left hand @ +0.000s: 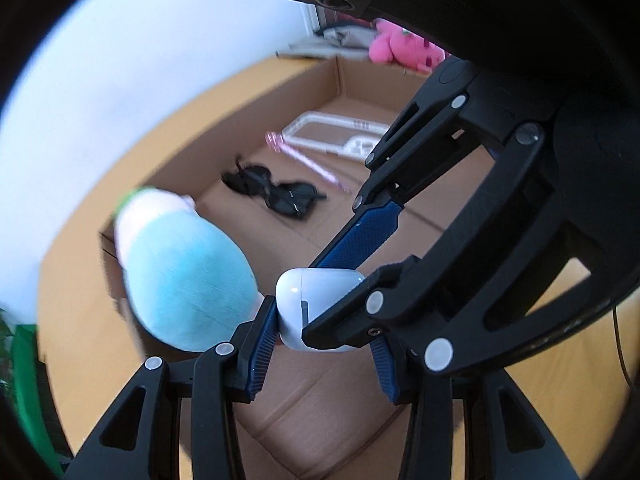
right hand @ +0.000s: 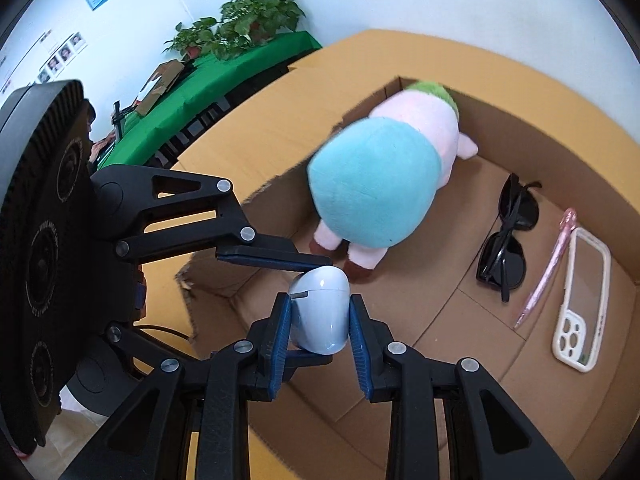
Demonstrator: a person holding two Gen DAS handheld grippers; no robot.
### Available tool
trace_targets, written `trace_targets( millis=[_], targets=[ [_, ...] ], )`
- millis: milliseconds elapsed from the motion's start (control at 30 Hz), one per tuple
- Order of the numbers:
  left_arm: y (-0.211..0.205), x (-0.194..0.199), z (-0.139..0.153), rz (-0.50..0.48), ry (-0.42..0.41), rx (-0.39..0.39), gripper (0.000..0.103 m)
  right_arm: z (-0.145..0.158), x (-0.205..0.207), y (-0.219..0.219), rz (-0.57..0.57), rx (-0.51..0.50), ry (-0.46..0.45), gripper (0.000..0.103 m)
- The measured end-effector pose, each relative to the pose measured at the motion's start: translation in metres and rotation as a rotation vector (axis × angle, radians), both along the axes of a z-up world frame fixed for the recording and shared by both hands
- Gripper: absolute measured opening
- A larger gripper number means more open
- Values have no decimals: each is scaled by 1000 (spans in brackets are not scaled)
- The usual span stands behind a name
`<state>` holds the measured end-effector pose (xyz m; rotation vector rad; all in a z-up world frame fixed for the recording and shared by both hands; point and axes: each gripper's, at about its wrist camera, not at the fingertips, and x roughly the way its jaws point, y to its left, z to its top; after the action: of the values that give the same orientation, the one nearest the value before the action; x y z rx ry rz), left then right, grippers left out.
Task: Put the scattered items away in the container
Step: 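Carry the earbud case with the right gripper over the box and lower it, then open the right gripper to release the earbud case in the box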
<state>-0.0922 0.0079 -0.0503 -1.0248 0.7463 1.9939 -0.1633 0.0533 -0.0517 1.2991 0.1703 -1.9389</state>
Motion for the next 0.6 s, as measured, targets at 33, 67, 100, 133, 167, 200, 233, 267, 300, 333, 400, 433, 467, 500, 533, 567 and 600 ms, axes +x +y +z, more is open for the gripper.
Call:
trace_targets(
  millis=[33, 67, 100, 133, 167, 200, 233, 267, 300, 333, 400, 433, 467, 500, 533, 567, 600],
  targets=[
    [1, -5, -7, -5, -29, -13, 43, -7, -5, 0, -4, -4, -22, 31],
    [2, -8, -13, -11, -49, -24, 43, -16, -9, 1, -9, -8, -47, 31],
    [4, -11, -21, -18, -75, -40, 43, -23, -12, 1, -12, -11, -69, 31],
    [5, -13, -27, -23, -93, -52, 43, -32, -15, 1, -15, -12, -93, 31],
    [7, -15, -35, -32, -116, -71, 43, -39, -17, 1, -17, -11, -114, 31],
    [8, -18, -39, -36, -130, -81, 43, -46, -19, 1, -19, -10, -131, 30],
    [10, -20, -45, -42, -150, -98, 43, -53, -21, 0, -22, -7, -151, 30],
    [9, -22, -51, -46, -166, -113, 43, -58, -22, -1, -23, -3, -168, 30],
    [11, -24, -57, -53, -187, -135, 43, -64, -23, -3, -22, 4, -186, 30],
    [12, -26, -59, -59, -194, -141, 43, -68, -25, -4, -18, 1, -215, 29],
    [13, -28, -59, -60, -215, -144, 43, -70, -26, -6, -8, -9, -240, 28],
    [13, -30, -60, -56, -225, -143, 43, -71, -28, -6, -9, -11, -249, 27],
    [12, -32, -60, -50, -234, -143, 43, -71, -29, -6, -10, -14, -257, 27],
    [12, -33, -61, -42, -241, -144, 43, -72, -30, -6, -12, -20, -265, 27],
    [12, -33, -62, -37, -244, -146, 43, -73, -30, -6, -15, -27, -273, 27],
    [12, -32, -62, -33, -243, -149, 43, -74, -30, -6, -16, -32, -279, 27],
    [11, -31, -62, -30, -237, -150, 44, -74, -29, -6, -15, -34, -283, 27]
  ],
)
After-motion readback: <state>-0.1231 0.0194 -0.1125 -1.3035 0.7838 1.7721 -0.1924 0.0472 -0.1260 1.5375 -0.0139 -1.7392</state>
